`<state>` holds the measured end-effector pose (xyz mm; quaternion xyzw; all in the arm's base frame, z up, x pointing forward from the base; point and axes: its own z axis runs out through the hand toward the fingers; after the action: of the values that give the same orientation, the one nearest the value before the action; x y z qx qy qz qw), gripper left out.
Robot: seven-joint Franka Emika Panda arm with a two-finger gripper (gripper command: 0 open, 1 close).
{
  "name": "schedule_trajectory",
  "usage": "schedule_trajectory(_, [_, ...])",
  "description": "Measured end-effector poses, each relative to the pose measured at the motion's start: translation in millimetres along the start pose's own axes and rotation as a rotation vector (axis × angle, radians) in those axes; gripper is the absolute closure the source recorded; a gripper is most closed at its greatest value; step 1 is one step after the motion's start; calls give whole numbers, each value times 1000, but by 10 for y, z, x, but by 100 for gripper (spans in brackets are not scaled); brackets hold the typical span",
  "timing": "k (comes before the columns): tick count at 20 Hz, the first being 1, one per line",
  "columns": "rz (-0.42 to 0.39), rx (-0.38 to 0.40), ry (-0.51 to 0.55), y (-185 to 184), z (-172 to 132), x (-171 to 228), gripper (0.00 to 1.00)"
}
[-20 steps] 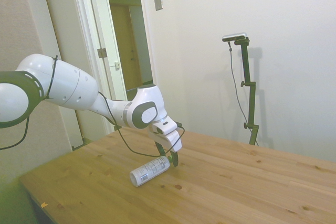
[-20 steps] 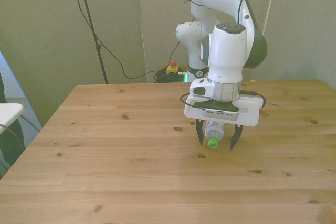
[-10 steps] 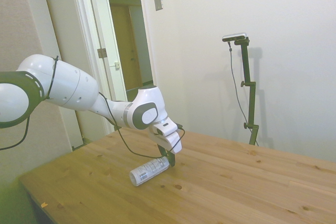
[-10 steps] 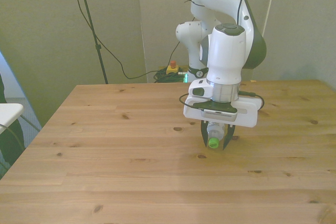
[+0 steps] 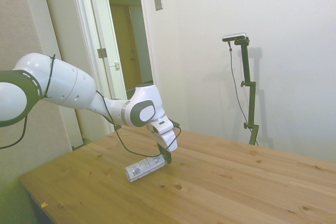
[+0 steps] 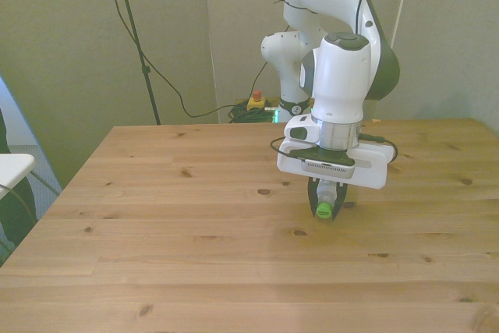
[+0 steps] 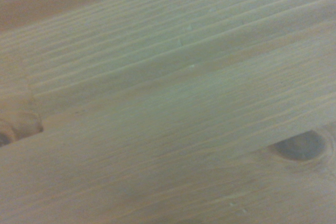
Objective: Stand the water bottle
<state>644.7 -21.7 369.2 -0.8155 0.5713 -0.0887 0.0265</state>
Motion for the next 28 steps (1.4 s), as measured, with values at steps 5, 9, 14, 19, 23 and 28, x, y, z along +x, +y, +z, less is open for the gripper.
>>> schedule_trajectory(5, [89,120,97,-55,-578,31,100])
schedule_trajectory(9, [170,236,232,91,-1106,142,100])
schedule_trajectory(14, [257,347,437,349,-1553,240,100])
schedule_trajectory(19, [331,429,650,493,-1698,414,100])
schedule_trajectory(23, [406,489,806,498,-1611,623,100])
schedule_trajectory(28, [483,530,917,399,-1384,842,100])
